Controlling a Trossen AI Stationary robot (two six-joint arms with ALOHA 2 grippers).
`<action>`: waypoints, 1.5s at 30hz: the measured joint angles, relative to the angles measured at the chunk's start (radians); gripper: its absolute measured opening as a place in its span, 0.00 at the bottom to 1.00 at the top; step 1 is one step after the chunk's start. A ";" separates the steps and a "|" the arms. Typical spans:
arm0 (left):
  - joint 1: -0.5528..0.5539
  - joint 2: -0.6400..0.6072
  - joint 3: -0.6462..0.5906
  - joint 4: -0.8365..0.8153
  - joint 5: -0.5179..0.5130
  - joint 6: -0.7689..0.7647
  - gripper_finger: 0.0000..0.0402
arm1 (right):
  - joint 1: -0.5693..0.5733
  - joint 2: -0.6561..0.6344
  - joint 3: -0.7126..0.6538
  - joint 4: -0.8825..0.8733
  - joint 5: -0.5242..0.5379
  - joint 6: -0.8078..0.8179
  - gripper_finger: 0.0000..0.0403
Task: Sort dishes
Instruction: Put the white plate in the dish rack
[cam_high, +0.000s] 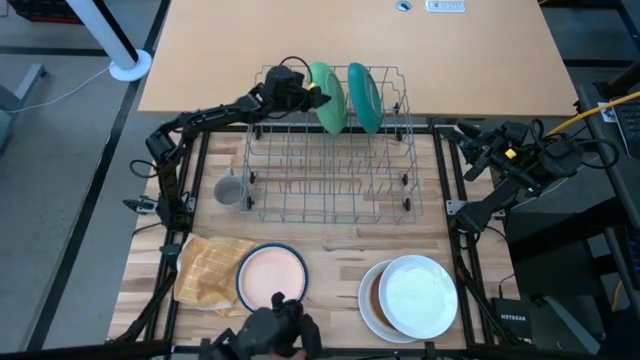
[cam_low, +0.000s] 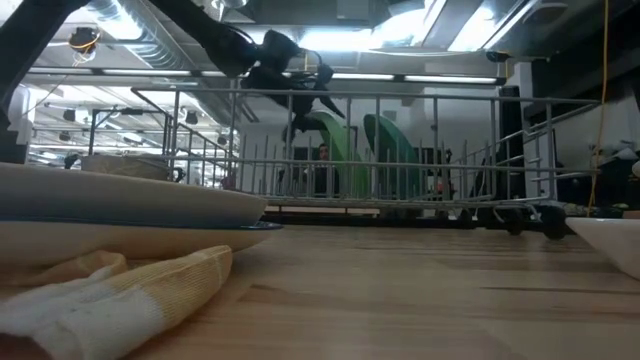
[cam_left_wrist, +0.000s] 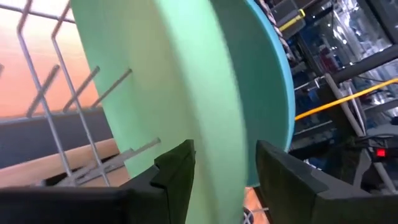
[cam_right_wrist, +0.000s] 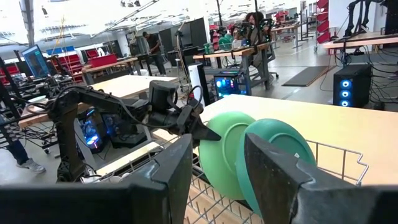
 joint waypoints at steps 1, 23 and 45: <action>0.009 0.000 0.000 0.000 0.017 0.000 0.39 | 0.000 0.000 0.000 0.000 0.000 0.000 0.38; 0.232 -0.049 0.000 -0.027 0.464 0.041 0.39 | 0.000 0.000 0.000 0.000 0.000 0.003 0.38; -0.232 -0.575 0.001 -0.834 0.225 0.390 0.39 | 0.000 0.005 0.000 -0.005 -0.125 0.118 0.38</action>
